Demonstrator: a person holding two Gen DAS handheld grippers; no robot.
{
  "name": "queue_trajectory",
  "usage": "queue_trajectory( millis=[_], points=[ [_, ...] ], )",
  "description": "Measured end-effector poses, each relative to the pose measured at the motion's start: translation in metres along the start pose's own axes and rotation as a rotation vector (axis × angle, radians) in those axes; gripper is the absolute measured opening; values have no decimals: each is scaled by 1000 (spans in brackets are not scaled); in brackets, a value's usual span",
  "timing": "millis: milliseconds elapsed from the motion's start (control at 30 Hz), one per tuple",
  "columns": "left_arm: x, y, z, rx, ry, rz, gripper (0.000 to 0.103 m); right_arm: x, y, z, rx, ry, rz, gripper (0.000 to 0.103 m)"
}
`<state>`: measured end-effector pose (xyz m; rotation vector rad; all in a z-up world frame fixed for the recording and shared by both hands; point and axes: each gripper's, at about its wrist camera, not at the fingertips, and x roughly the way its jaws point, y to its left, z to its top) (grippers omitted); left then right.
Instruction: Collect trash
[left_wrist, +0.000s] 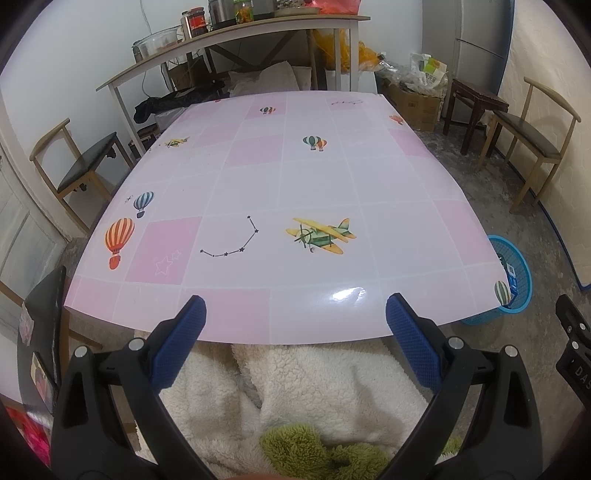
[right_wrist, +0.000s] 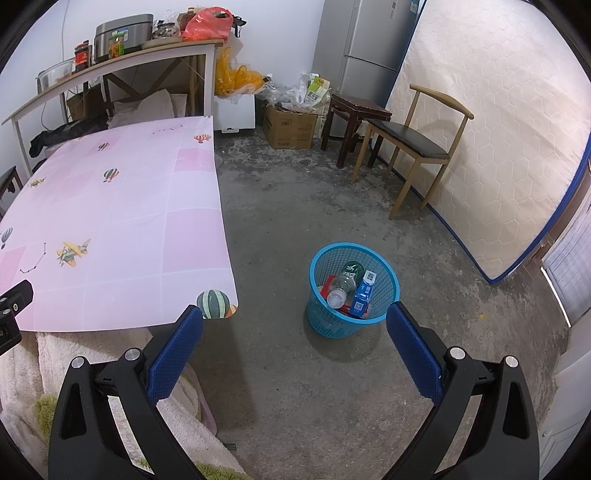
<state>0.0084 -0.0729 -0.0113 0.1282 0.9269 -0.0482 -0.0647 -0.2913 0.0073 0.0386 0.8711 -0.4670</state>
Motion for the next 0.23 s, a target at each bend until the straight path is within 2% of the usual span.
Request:
queue_trajectory(
  millis=[233],
  points=[
    [1, 0, -3, -6, 5, -2, 94, 0, -2, 1, 2, -2, -1, 96]
  ],
)
